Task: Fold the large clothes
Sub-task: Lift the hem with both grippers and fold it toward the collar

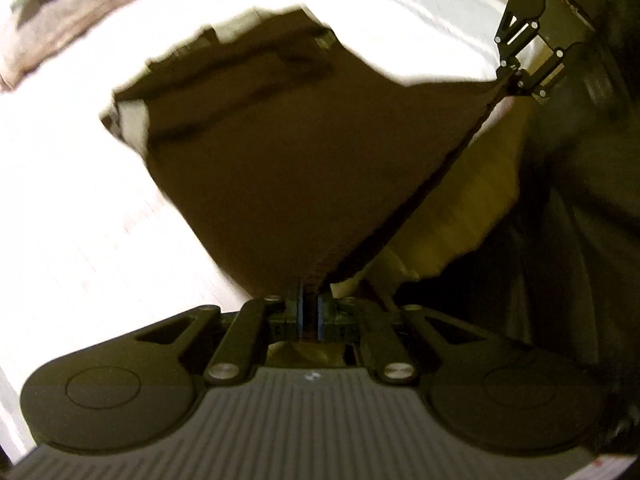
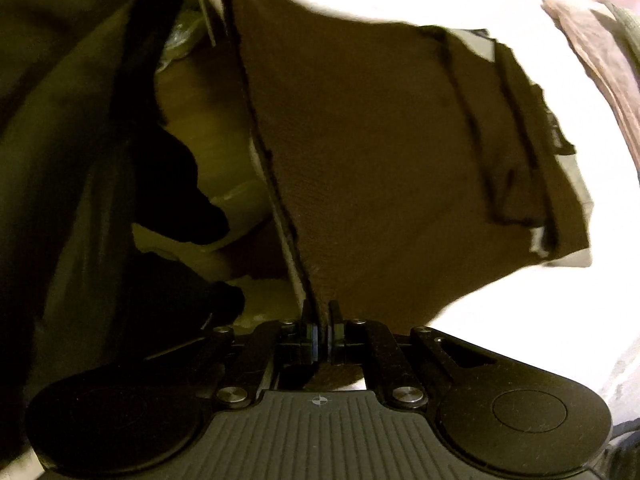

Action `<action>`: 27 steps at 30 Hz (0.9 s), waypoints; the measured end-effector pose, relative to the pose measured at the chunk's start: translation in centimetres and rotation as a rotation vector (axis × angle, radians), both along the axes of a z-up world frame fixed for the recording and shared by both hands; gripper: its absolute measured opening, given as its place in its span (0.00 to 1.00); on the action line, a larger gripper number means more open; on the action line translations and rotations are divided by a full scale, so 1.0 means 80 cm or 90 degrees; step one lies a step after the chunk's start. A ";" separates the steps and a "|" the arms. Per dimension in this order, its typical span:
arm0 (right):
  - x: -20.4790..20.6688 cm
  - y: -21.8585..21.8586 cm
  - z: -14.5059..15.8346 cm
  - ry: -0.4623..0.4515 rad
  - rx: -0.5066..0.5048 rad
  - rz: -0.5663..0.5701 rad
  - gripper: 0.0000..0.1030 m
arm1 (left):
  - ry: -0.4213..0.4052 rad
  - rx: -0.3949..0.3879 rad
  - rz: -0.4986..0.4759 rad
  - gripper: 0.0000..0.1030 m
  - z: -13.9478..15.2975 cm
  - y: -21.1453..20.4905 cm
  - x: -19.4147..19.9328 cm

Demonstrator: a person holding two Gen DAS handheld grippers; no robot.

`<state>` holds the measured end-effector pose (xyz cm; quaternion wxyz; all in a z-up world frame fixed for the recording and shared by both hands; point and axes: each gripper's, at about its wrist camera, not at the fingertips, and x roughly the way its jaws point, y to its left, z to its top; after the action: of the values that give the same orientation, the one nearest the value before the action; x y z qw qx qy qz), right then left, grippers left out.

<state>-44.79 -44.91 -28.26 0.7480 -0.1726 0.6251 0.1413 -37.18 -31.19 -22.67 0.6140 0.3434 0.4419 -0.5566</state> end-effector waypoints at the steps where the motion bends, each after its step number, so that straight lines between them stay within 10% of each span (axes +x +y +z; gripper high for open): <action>1: 0.013 -0.016 0.011 -0.002 -0.012 0.000 0.00 | -0.009 -0.018 0.000 0.03 0.008 -0.011 0.019; 10: 0.110 -0.133 0.073 -0.032 -0.092 0.011 0.00 | -0.046 -0.108 -0.008 0.03 0.047 -0.125 0.199; 27: 0.243 -0.390 -0.029 -0.023 0.085 -0.076 0.01 | -0.013 -0.007 0.141 0.03 -0.064 -0.283 0.371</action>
<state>-25.32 -76.07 -30.57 0.7758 -0.0874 0.6102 0.1349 -7.53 -53.80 -27.82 0.6780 0.2948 0.4679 -0.4843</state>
